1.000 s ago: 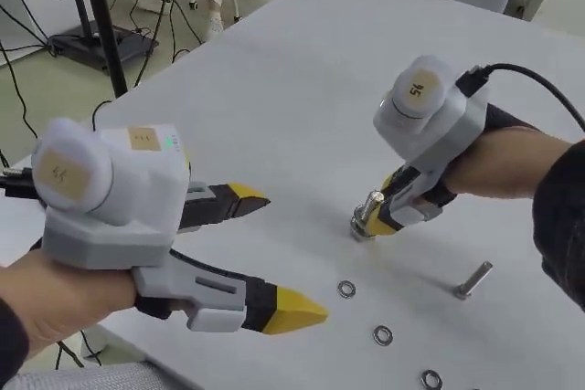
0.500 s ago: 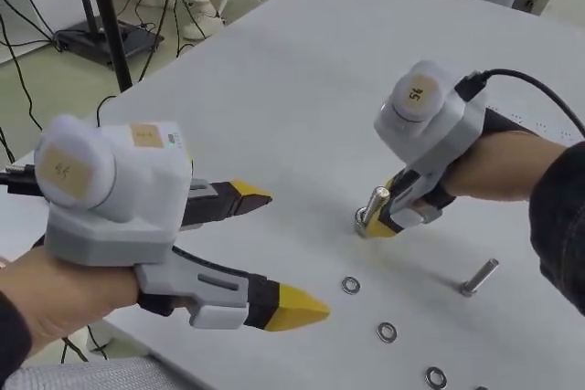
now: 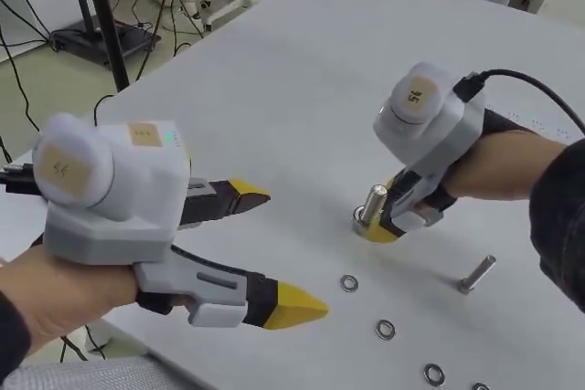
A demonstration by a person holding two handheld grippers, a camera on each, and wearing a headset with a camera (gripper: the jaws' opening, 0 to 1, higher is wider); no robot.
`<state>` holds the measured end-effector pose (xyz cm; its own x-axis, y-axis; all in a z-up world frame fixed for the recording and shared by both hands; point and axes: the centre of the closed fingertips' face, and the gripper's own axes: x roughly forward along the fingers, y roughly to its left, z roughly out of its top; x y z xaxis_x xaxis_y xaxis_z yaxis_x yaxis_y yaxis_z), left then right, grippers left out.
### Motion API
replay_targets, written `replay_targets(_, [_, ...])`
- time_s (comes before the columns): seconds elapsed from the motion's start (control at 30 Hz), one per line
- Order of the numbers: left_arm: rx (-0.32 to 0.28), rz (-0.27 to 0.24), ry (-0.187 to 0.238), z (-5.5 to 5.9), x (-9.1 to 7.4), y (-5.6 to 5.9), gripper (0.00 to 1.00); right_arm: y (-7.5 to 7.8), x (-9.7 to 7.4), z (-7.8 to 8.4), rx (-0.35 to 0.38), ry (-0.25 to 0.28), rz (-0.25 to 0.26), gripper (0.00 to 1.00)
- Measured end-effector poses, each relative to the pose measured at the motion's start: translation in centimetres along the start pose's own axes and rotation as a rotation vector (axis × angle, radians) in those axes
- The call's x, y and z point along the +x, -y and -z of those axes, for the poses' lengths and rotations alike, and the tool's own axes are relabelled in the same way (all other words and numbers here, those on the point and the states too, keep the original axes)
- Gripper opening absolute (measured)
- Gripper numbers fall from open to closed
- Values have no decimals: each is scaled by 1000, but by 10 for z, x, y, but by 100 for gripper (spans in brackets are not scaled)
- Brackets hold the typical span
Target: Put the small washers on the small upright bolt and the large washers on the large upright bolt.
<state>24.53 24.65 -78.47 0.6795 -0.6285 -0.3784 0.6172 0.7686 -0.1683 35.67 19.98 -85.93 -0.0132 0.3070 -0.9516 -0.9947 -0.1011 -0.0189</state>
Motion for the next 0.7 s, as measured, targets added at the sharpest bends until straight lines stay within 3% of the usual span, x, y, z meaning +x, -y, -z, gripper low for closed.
replay_targets(0.43, [9,11,-9,-1,2,2,80,5,-7,5,12,17,16,39])
replay_targets(0.7, [10,12,-11,-1,2,2,80,-1,-15,10,17,16,24,39])
